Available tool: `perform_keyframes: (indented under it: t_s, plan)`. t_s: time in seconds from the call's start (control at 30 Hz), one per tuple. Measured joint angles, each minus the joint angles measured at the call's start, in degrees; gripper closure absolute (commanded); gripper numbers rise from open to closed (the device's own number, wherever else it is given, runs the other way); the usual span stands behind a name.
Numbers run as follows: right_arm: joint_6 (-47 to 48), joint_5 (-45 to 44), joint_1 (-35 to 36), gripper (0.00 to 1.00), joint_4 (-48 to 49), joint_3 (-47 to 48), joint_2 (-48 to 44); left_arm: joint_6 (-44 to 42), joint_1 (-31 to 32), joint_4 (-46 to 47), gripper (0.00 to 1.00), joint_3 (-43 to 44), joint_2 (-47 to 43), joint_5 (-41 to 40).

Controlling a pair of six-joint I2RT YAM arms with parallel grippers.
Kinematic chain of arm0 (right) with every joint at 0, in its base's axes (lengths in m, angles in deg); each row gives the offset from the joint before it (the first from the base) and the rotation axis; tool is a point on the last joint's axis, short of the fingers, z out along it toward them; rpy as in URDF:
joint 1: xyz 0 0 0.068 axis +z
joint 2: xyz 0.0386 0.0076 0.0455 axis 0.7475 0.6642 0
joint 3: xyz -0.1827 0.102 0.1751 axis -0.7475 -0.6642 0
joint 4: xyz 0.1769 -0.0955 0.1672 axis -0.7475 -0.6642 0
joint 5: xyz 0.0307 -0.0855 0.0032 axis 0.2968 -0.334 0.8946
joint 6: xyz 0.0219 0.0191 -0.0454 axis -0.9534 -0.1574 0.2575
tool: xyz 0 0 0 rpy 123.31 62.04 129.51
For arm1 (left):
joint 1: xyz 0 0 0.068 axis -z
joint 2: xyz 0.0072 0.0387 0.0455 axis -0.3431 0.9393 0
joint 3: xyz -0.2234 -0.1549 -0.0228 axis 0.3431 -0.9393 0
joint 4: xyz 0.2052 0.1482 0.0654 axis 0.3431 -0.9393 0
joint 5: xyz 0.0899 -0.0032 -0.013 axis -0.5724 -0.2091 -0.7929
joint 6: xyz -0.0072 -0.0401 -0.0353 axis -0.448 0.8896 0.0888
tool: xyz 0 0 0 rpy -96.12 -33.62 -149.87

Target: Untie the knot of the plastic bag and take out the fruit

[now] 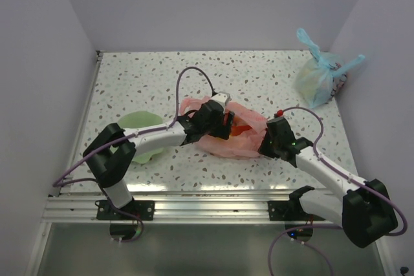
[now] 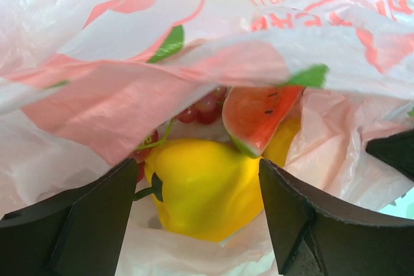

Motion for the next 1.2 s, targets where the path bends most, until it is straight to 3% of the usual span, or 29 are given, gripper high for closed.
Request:
perform_keyframes:
  t_s: [0.2,0.4,0.77,0.9,1.13,1.2]
  plan:
    - [0.0,0.4,0.0,1.0,0.8,0.0,0.9,7.5,-0.1,3.9,0.18,-2.7,2.0,-0.7]
    - [0.0,1.2,0.0,1.0,1.2,0.0,1.4,13.2,-0.3,7.1,0.05,-4.7,3.7,-0.1]
    - [0.1,1.7,0.0,1.0,2.1,-0.7,2.3,15.2,0.0,8.9,0.02,-4.7,5.6,1.0]
    - [0.2,1.7,0.0,1.0,2.1,-0.7,2.3,15.3,0.9,8.6,0.16,-4.6,5.5,0.5]
    - [0.3,1.7,0.0,1.0,2.2,-0.7,2.2,14.2,1.2,5.6,0.65,-3.7,2.8,-3.2]
    - [0.3,1.7,0.0,1.0,2.2,-0.7,2.2,12.7,1.2,4.2,0.69,-2.6,2.1,-4.7]
